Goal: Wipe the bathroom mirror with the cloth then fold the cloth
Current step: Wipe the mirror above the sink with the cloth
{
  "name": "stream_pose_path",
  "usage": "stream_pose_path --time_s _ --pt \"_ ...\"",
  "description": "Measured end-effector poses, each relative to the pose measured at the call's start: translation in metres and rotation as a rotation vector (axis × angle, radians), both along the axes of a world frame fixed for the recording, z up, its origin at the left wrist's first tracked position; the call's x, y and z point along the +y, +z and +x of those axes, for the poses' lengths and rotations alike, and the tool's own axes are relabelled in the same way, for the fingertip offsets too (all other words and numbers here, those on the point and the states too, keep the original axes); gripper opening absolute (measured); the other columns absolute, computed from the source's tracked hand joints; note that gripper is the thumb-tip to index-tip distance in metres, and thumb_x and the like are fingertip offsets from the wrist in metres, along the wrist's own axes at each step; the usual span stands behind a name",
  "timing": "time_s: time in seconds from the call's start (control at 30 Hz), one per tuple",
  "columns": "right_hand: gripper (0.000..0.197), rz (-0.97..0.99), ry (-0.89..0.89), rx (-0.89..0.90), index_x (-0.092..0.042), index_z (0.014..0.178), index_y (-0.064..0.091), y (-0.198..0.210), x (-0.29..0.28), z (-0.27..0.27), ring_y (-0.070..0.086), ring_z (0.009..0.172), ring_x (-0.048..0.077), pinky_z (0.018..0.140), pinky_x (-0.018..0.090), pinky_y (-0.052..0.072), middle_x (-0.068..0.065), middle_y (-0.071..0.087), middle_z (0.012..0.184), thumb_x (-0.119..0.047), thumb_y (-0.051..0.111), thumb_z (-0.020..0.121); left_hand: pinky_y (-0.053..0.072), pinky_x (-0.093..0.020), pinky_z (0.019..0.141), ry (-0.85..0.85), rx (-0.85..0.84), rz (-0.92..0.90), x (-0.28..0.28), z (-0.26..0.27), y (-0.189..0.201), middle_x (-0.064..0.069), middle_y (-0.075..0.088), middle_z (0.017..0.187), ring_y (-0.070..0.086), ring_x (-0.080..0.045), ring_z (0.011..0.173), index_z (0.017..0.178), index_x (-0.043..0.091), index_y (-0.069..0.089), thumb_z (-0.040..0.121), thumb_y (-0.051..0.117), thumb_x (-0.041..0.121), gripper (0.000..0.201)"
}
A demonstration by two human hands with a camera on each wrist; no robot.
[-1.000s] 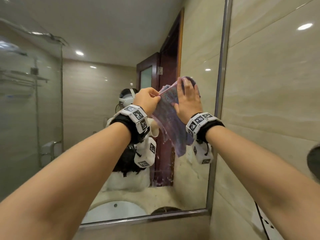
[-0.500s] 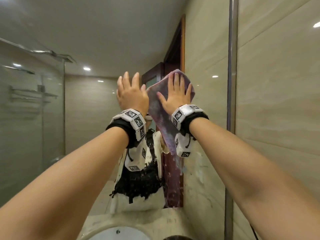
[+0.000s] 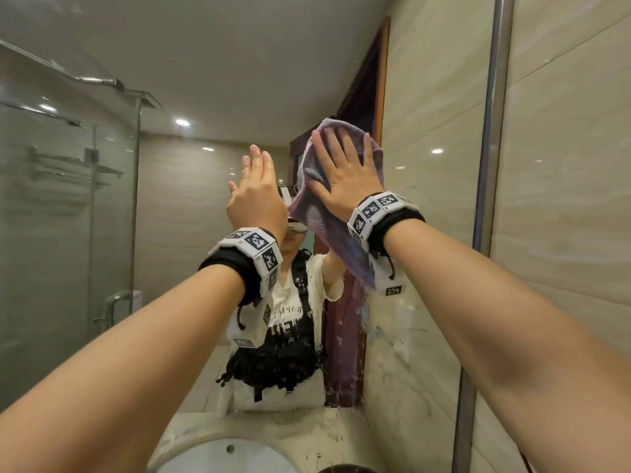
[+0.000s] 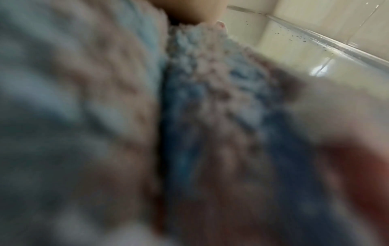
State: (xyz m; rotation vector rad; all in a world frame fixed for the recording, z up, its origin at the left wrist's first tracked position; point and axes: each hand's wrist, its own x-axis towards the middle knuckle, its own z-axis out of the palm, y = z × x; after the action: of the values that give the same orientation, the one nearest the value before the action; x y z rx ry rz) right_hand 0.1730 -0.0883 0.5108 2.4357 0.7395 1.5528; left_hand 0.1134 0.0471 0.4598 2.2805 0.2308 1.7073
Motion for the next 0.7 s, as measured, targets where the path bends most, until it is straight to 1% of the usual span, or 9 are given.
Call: stream_pose_path --time_s 0.1,0.2,0.27,0.33,0.4,0.43,0.5,0.6,0.7 --pt "0.078 0.082 -0.016 0.036 -0.023 0.148 -0.012 0.004 -0.012 0.004 -0.011 0.145 0.024 0.113 0.053 -0.010 0.004 -0.013 0.158 -0.061 0.025 0.091 0.015 -0.044 0.116 -0.027 0.025 -0.003 -0.002 0.002 -0.003 -0.002 0.007 0.158 0.010 -0.019 0.146 0.149 0.013 0.016 0.092 0.035 0.009 0.061" --pt "0.081 0.358 -0.049 0.120 -0.019 0.148 -0.013 0.007 -0.047 0.012 -0.011 0.145 0.026 0.113 0.054 -0.008 0.006 -0.015 0.157 -0.059 0.030 0.092 0.007 -0.046 0.118 -0.061 0.034 -0.027 -0.006 0.007 -0.007 -0.001 0.000 0.159 0.003 -0.017 0.146 0.150 0.013 0.009 0.094 0.034 0.019 0.062" --pt "0.079 0.472 -0.088 0.126 -0.016 0.149 -0.009 0.001 -0.080 0.019 -0.007 0.145 0.027 0.115 0.053 -0.004 0.008 -0.011 0.158 -0.055 0.031 0.093 0.006 -0.048 0.117 -0.029 0.027 -0.010 -0.007 0.011 -0.013 -0.001 -0.001 0.159 0.002 -0.018 0.146 0.150 0.014 0.007 0.094 0.034 0.023 0.063" --pt "0.079 0.495 -0.140 0.072 -0.011 0.149 -0.002 -0.014 -0.109 0.023 0.002 0.144 0.032 0.117 0.052 0.004 0.012 0.000 0.157 -0.048 0.039 0.092 0.007 -0.049 0.117 -0.011 0.015 0.005 -0.007 0.015 -0.016 -0.001 0.000 0.159 0.002 -0.018 0.146 0.150 0.014 0.008 0.093 0.035 0.023 0.064" --pt "0.078 0.457 -0.205 0.033 -0.007 0.149 0.003 -0.029 -0.124 0.024 0.010 0.141 0.037 0.117 0.051 0.010 0.017 0.010 0.154 -0.031 0.049 0.090 0.007 -0.049 0.117 0.002 -0.002 0.007 -0.006 0.019 -0.017 -0.002 0.001 0.159 0.004 -0.019 0.146 0.150 0.014 0.009 0.092 0.037 0.023 0.065" --pt "0.077 0.441 -0.237 0.031 -0.006 0.149 0.006 -0.034 -0.127 0.024 0.012 0.140 0.037 0.117 0.051 0.010 0.017 0.013 0.153 -0.025 0.050 0.088 0.007 -0.050 0.117 0.008 -0.008 0.006 -0.006 0.020 -0.017 -0.002 0.002 0.159 0.005 -0.019 0.146 0.150 0.014 0.009 0.091 0.038 0.023 0.066" --pt "0.073 0.444 -0.248 0.017 -0.009 0.148 0.013 -0.036 -0.130 0.022 0.012 0.140 0.036 0.117 0.051 0.003 0.016 0.016 0.151 -0.020 0.051 0.087 0.007 -0.051 0.117 0.010 -0.013 -0.003 -0.007 0.021 -0.018 -0.002 0.003 0.158 0.006 -0.020 0.146 0.150 0.013 0.011 0.091 0.040 0.023 0.066" --pt "0.062 0.500 -0.182 -0.016 -0.013 0.146 0.023 -0.025 -0.128 0.018 0.004 0.144 0.033 0.114 0.051 -0.006 0.013 0.010 0.155 -0.019 0.047 0.090 0.008 -0.051 0.117 0.002 -0.014 0.003 -0.007 0.020 -0.017 -0.003 0.005 0.158 0.007 -0.020 0.146 0.150 0.013 0.012 0.091 0.039 0.023 0.065" --pt "0.067 0.515 -0.142 0.129 -0.005 0.148 0.004 -0.018 -0.112 0.017 -0.007 0.145 0.030 0.118 0.048 -0.004 0.015 -0.006 0.157 -0.022 0.042 0.095 0.009 -0.051 0.117 -0.003 -0.009 0.020 -0.006 0.018 -0.018 -0.003 0.006 0.158 0.007 -0.020 0.146 0.150 0.013 0.013 0.091 0.038 0.022 0.064"
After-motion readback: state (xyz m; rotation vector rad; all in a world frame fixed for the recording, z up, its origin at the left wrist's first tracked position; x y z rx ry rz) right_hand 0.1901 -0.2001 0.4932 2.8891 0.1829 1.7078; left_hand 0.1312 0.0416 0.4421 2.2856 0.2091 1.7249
